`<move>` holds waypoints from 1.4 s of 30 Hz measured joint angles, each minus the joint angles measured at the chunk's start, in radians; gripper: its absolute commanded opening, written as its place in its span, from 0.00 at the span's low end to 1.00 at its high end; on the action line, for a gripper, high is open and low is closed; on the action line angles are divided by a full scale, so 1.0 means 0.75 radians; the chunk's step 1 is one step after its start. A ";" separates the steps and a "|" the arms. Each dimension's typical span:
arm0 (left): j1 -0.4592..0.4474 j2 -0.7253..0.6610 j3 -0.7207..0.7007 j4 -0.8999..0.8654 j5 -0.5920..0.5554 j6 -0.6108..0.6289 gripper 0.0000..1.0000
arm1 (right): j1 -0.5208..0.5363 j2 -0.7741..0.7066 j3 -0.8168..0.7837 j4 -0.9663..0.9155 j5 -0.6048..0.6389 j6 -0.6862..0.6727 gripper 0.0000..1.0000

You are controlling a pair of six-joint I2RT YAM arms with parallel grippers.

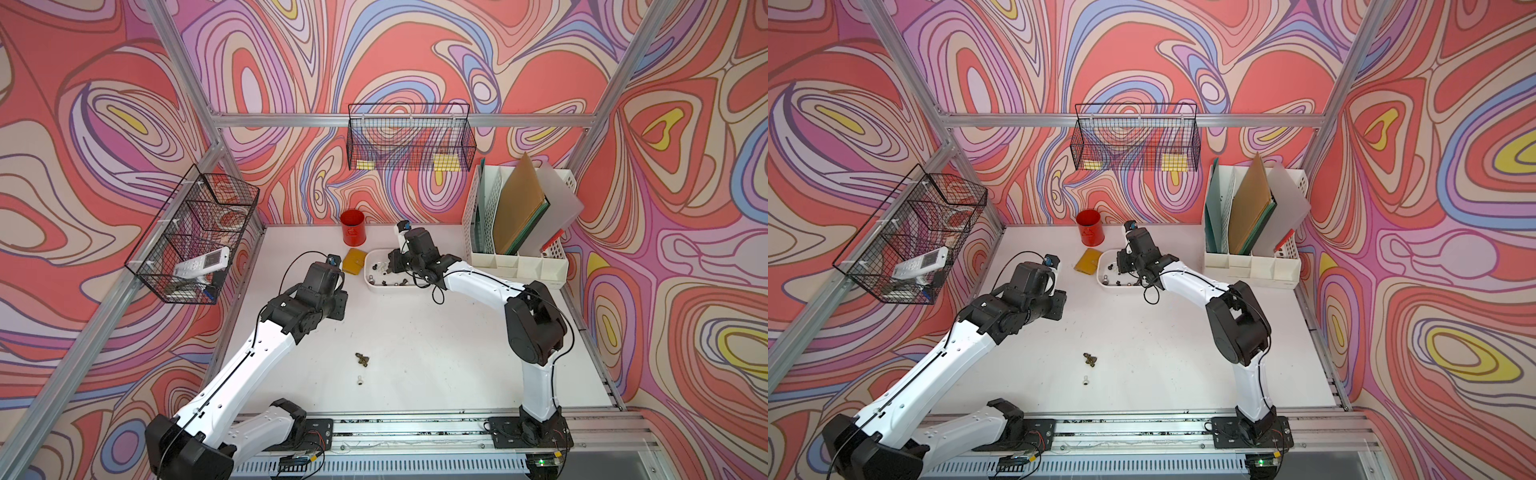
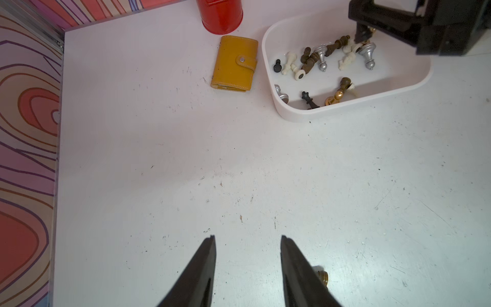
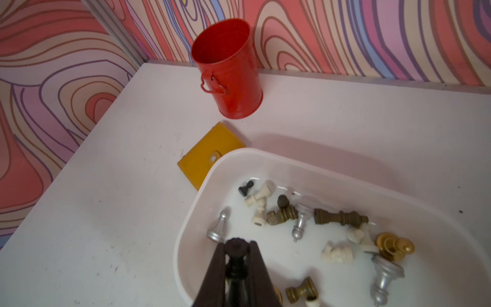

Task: Put the chess pieces into the storage box
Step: Place the chess piece in the storage box, then pick up the chess piece at the center of the board.

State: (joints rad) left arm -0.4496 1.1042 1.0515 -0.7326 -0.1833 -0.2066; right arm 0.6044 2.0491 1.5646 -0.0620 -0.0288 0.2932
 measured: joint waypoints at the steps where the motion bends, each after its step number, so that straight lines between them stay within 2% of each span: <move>1: 0.000 0.003 0.000 0.001 0.001 0.001 0.45 | -0.006 0.031 0.001 0.045 -0.002 -0.008 0.07; 7: 0.003 0.023 0.000 0.002 0.016 -0.001 0.45 | -0.011 0.249 0.035 0.234 -0.051 -0.048 0.09; 9: 0.006 0.033 0.000 0.002 0.028 -0.004 0.45 | -0.010 0.301 0.049 0.272 -0.070 -0.054 0.14; 14: 0.006 0.056 0.000 -0.001 0.077 -0.027 0.45 | -0.010 0.331 0.053 0.322 -0.101 -0.053 0.29; 18: 0.006 0.086 0.000 -0.042 0.164 -0.075 0.45 | -0.010 0.322 0.042 0.365 -0.127 -0.054 0.30; 24: 0.006 0.134 -0.034 -0.143 0.344 -0.194 0.44 | -0.010 0.133 -0.130 0.404 -0.160 -0.024 0.30; 30: -0.030 0.112 -0.258 -0.133 0.509 -0.370 0.44 | 0.017 -0.156 -0.296 0.481 -0.166 0.001 0.29; 35: -0.096 0.114 -0.375 -0.084 0.569 -0.480 0.44 | 0.070 -0.305 -0.396 0.509 -0.150 -0.003 0.29; 42: -0.153 0.181 -0.410 0.010 0.599 -0.545 0.43 | 0.084 -0.369 -0.509 0.475 -0.114 0.000 0.29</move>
State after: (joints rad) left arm -0.5644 1.2400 0.7441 -0.7250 0.2657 -0.6155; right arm 0.6678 1.7721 1.1828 0.2939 -0.1146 0.2932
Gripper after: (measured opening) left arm 0.434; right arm 0.294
